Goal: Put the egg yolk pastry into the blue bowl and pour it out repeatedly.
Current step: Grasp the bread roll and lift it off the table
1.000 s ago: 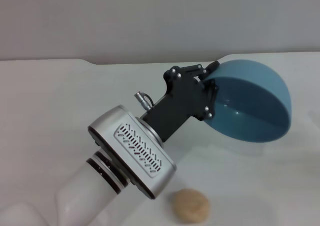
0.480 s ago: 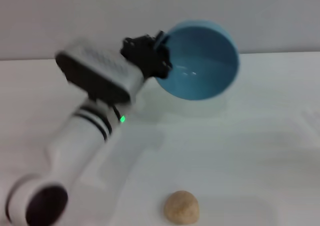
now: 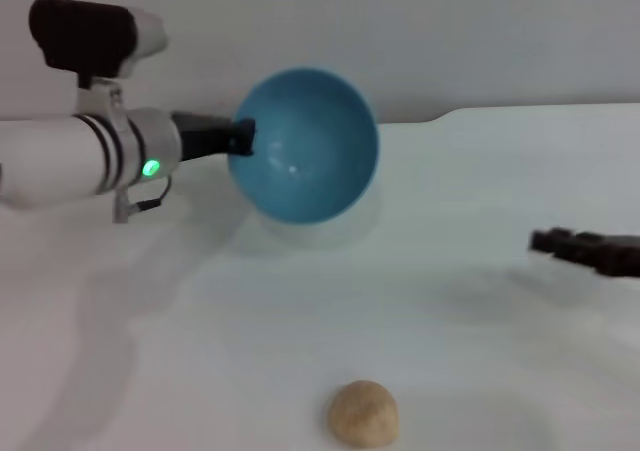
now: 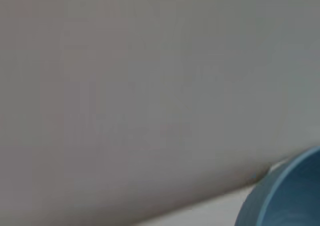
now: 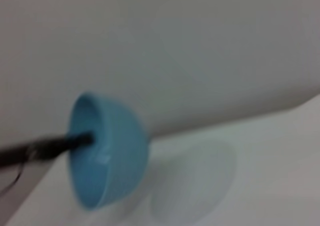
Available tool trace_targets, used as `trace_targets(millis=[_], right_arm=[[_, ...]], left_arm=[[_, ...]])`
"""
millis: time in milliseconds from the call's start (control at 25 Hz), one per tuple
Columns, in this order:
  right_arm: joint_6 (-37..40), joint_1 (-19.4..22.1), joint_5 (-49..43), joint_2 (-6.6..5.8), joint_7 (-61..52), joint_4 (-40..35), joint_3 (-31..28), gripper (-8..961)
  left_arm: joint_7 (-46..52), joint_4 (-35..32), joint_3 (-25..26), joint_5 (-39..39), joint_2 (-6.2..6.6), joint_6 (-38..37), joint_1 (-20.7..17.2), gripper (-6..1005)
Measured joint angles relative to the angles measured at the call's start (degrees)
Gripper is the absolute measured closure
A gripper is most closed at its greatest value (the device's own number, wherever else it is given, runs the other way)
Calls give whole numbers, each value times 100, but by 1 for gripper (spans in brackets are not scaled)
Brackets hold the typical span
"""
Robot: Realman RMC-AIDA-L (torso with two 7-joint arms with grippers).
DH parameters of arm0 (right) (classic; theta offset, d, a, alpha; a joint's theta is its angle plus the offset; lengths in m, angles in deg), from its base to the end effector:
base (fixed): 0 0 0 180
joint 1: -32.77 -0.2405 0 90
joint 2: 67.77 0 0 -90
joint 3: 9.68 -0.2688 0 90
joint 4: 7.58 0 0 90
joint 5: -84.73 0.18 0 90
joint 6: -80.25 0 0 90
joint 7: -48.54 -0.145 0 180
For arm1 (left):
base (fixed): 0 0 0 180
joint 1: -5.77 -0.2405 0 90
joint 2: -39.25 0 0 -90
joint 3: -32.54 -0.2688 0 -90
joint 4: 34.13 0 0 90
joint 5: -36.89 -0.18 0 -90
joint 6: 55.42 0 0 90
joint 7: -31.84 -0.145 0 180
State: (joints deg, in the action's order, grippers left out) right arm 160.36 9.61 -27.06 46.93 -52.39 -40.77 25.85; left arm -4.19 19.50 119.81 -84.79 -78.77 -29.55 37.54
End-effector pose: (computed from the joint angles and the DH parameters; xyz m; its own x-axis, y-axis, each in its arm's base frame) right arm 0.3256 0.2996 0.0245 0.3998 -0.6781 -0.6167 -0.8879 -0.4536 -0.0769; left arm -0.2144 0.4003 -0.0420 0.7005 0.5324 0.4753 0.7093 -0.4453 -0.5465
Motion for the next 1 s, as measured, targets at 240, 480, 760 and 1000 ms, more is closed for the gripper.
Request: trace_targets(millis=[240,480,760,1000], right_arm=[[90,-643,-598,121,-78,-8,880,481],[29,-1399,-647,267,-673,-94,2339,482],[14,-1617,-1098,367,-1439,-528,3162,482],[-30,-1690,-1160,398,-1769,-532,3800,483]], left_arm=[[645,-565,1549,-1265,37,2277,725,981],[1730,-379,1552,-2563,14,3400,974,981],[1863,-369,1498,-2571,-3,3665,965,981],[1953,-183,1480,-2571,-8,3654,960,982]])
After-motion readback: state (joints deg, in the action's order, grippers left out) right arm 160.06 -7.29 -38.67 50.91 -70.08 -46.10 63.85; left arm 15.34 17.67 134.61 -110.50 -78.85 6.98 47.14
